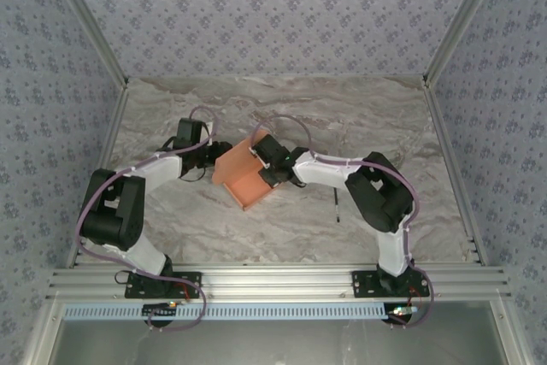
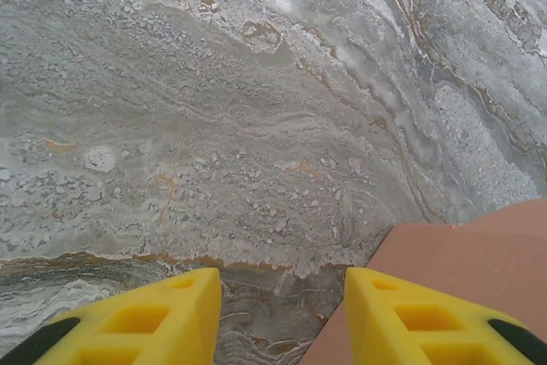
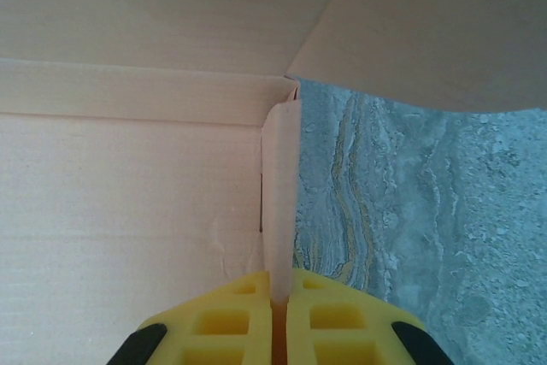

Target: Fold the paper box

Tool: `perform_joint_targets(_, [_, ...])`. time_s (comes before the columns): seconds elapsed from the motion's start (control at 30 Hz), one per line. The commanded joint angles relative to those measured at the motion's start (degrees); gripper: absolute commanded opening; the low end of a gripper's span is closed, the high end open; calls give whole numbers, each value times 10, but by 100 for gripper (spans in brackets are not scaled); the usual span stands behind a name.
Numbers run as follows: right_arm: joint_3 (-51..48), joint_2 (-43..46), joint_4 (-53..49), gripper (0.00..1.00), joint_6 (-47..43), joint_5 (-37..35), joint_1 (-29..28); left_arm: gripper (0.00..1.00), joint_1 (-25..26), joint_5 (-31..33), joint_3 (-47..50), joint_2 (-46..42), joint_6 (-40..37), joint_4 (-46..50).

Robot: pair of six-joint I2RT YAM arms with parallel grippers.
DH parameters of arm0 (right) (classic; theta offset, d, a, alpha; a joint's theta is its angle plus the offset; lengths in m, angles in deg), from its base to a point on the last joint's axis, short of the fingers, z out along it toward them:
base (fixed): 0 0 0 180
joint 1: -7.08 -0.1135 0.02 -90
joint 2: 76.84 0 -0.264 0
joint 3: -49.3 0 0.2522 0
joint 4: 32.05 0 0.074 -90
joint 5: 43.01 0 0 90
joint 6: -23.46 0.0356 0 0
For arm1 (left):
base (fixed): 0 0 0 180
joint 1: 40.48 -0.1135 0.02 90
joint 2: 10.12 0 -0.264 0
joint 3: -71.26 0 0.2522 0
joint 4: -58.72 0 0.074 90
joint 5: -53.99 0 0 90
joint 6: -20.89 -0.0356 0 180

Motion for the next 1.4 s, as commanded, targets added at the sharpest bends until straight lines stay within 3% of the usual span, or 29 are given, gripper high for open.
perform_joint_targets(0.0, [-3, -46, -89, 9, 11, -72, -11, 42, -3, 6, 7, -19, -13, -3])
perform_joint_targets(0.93, [47, -112, -169, 7, -46, -242, -31, 41, -8, 24, 19, -23, -17, 2])
perform_joint_targets(1.37, [29, -18, -126, 12, -12, -106, 2, 41, -9, 23, 21, -40, -19, 11])
